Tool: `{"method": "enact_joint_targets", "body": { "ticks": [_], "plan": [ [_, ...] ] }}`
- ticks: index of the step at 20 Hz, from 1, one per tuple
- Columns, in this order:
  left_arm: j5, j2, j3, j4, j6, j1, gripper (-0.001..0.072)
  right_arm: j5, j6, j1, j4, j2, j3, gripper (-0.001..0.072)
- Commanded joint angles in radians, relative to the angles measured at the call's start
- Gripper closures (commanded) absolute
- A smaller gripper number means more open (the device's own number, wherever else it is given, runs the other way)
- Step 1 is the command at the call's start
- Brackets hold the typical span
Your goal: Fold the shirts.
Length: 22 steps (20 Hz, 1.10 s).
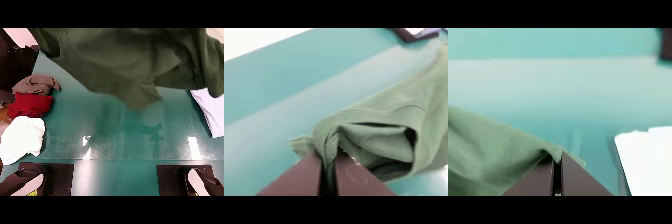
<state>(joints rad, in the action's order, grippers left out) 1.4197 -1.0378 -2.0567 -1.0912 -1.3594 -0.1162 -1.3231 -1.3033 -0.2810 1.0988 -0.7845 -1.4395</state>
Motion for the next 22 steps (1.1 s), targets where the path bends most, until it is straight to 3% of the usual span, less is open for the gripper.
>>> {"method": "enact_joint_targets", "body": {
  "ticks": [1, 4, 6, 9, 13, 14, 15, 16, 17, 22],
  "plan": [
    [0.034, -0.014, 0.155, -0.011, 0.005, 0.0, 0.0674, -0.21, -0.016, -0.058, -0.001, -0.03, 0.001, 0.0697],
    [0.033, -0.095, 0.336, -0.02, 0.006, 0.0, 0.0674, -0.319, -0.043, 0.023, -0.006, -0.156, 0.007, 0.0698],
    [0.014, -0.19, 0.428, -0.022, 0.019, 0.0, 0.0674, -0.278, -0.043, 0.113, -0.005, -0.24, 0.064, 0.0697],
    [-0.095, -0.36, 0.461, -0.023, 0.034, 0.0, 0.0673, -0.081, -0.042, 0.22, 0.003, -0.368, 0.19, 0.0697],
    [-0.352, -0.513, 0.461, -0.02, 0.026, 0.001, 0.0672, 0.163, -0.043, 0.26, 0.0, -0.526, 0.211, 0.0696],
    [-0.401, -0.529, 0.461, -0.02, 0.011, 0.0, 0.0606, 0.185, -0.045, 0.26, -0.006, -0.56, 0.188, 0.0695],
    [-0.443, -0.535, 0.461, -0.02, -0.006, 0.001, 0.0271, 0.191, -0.056, 0.26, -0.008, -0.595, 0.157, 0.0689],
    [-0.469, -0.537, 0.461, -0.021, -0.023, 0.001, 0.005, 0.181, -0.064, 0.258, -0.007, -0.632, 0.114, 0.0542],
    [-0.475, -0.535, 0.459, -0.023, -0.028, 0.001, 0.0062, 0.156, -0.069, 0.25, -0.008, -0.666, 0.067, 0.033],
    [-0.135, -0.511, 0.428, -0.029, -0.028, 0.076, 0.0063, -0.05, -0.064, 0.167, -0.006, -0.672, -0.045, 0.0329]
  ]
}}
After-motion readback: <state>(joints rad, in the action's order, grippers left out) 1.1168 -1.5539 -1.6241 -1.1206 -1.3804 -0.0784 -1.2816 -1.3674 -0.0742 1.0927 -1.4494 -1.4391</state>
